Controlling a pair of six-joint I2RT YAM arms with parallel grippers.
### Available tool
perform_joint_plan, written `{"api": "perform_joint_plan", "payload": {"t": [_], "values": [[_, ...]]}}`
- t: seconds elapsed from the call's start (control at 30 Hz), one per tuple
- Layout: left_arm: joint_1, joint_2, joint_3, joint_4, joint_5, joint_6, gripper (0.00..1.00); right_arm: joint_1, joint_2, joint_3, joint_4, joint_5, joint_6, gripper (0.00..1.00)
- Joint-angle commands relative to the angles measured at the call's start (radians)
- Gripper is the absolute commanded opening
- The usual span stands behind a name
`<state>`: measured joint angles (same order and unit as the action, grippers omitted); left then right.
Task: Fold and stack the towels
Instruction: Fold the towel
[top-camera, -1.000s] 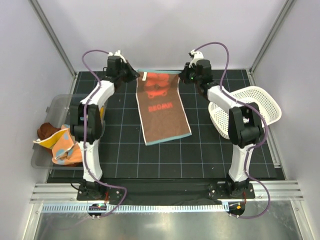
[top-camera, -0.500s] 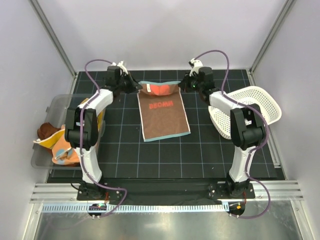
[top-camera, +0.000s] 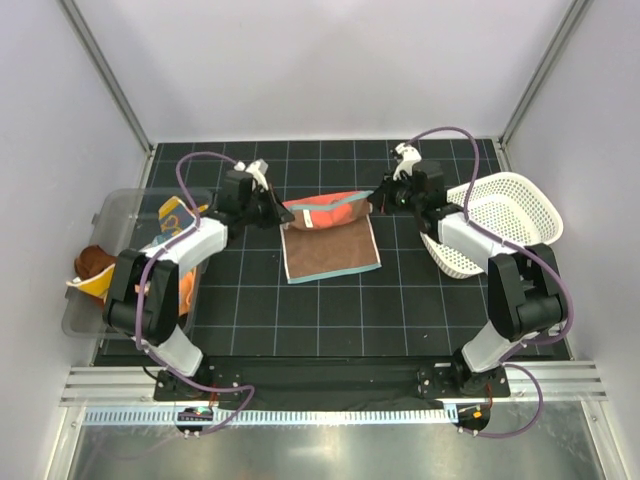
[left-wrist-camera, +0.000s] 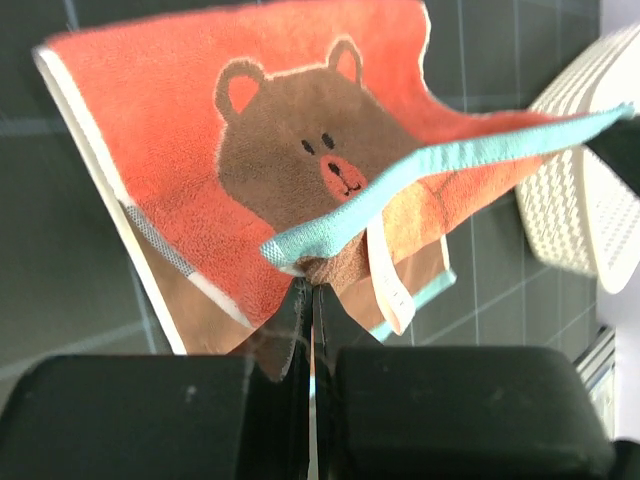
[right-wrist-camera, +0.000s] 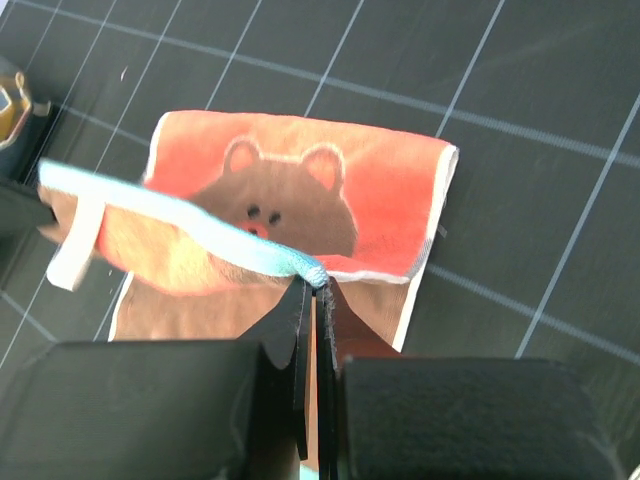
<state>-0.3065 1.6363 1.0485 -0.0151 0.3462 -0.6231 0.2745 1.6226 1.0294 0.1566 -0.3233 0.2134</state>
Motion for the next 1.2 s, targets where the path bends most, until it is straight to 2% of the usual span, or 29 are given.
{"api": "perform_joint_plan", "payload": {"t": [0.0,0.33,0.83,0.87,0.97,1.03,1.07,1.1,1.17], "values": [[-0.034,-0.076,-0.056,0.027,-0.056,-0.004,0.00,0.015,-0.067,-0.049,0.035,-0.022,0.035,0.01],[-0.083,-0.136,-0.154,-0.009,-0.145,-0.003,0.00,0.022,-0.131,-0.201,0.054,-0.028,0.073,0.01],[-0.126,-0.156,-0.203,-0.065,-0.236,0.006,0.00,0.042,-0.158,-0.292,0.034,-0.028,0.072,0.01],[-0.129,-0.153,-0.203,-0.068,-0.234,0.005,0.01,0.043,-0.158,-0.295,0.028,-0.020,0.072,0.03],[-0.141,-0.156,-0.211,-0.092,-0.231,-0.007,0.17,0.045,-0.178,-0.307,-0.003,0.004,0.066,0.09],[-0.151,-0.179,-0.219,-0.118,-0.230,-0.013,0.24,0.043,-0.210,-0.305,-0.051,0.032,0.064,0.20],[-0.158,-0.191,-0.220,-0.131,-0.242,-0.016,0.27,0.045,-0.222,-0.302,-0.070,0.064,0.063,0.31],[-0.163,-0.217,-0.219,-0.152,-0.256,-0.030,0.37,0.045,-0.231,-0.298,-0.125,0.081,0.066,0.33],[-0.169,-0.243,-0.216,-0.206,-0.285,-0.049,0.44,0.045,-0.248,-0.264,-0.216,0.118,0.078,0.33]]}}
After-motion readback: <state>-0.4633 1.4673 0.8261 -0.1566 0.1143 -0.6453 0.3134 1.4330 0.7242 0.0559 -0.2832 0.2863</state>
